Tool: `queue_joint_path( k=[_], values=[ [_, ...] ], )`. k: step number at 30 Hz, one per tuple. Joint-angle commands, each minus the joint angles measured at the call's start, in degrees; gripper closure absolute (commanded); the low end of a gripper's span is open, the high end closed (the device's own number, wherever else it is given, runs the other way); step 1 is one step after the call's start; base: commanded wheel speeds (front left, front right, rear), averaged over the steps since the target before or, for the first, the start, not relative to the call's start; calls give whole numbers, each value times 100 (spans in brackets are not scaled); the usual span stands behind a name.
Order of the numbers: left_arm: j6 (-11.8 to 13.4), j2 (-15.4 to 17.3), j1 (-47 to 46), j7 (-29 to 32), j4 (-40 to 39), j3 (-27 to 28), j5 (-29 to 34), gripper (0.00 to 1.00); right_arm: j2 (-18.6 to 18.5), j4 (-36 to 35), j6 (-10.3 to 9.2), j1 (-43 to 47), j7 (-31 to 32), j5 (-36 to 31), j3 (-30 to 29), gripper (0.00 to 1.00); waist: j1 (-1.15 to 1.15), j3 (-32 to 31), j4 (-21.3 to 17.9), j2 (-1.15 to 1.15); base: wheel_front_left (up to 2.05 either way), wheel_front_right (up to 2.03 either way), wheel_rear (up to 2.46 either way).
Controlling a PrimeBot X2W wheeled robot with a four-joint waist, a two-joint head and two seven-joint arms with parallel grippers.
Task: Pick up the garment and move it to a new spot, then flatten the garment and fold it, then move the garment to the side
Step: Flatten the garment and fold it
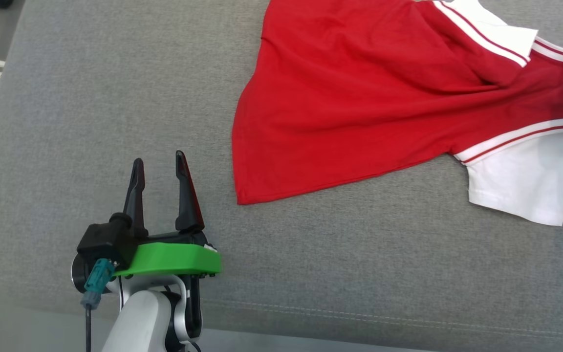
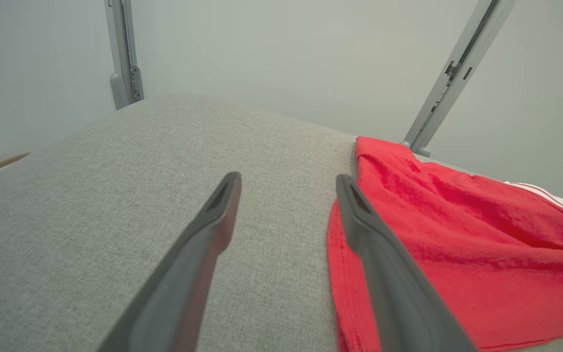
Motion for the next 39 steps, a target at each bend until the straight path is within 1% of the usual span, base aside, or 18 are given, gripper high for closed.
queue_joint_path(
  k=[1,4,8,12,15,19,20,21,24,29,34,39],
  values=[
    [-46,13,-68,-15,43,-36,77,0,-7,-9,-2,-58,-89,88,52,0,0,-77,-169,0,0,0,0],
    [-115,13,-107,-15,114,-74,163,0,24,-218,-2,-1,-266,280,221,0,0,-161,-370,0,0,0,0],
    [-256,17,-147,-15,297,-148,273,0,78,-665,-2,251,-591,596,490,0,0,-316,-706,0,0,0,0],
    [-360,86,-210,-15,512,-146,319,0,263,-1152,-2,563,-984,765,590,0,0,-512,-1062,0,0,0,0],
    [-402,169,-253,-6,678,-101,310,0,495,-1454,-2,883,-1252,798,561,0,0,-665,-1288,0,0,0,0],
    [-418,293,-207,61,850,-43,244,0,822,-1865,-2,1336,-1527,693,437,0,0,-850,-1487,0,0,0,0],
    [-418,293,-207,61,850,-43,244,0,822,-1865,-2,1336,-1527,693,437,0,0,-850,-1487,0,0,0,0],
    [-430,334,-174,76,888,-41,233,0,907,-1964,-2,1462,-1573,676,389,0,0,-889,-1516,0,0,0,0],
    [-450,379,-68,115,974,-11,176,0,1122,-2291,-2,1840,-1739,515,199,0,0,-996,-1570,0,0,0,0],
    [-440,514,159,104,1009,102,77,0,1478,-2861,-2,2549,-1866,-58,-180,0,0,-1172,-1583,0,0,0,0],
    [-382,640,537,75,852,283,-39,0,1852,-3516,-2,3298,-1793,-651,-605,0,0,-1345,-1557,0,0,0,0],
    [-302,727,998,34,556,462,-149,0,2246,-4191,-2,3977,-1592,-1045,-990,0,0,-1521,-1506,0,0,0,0]
  ],
)
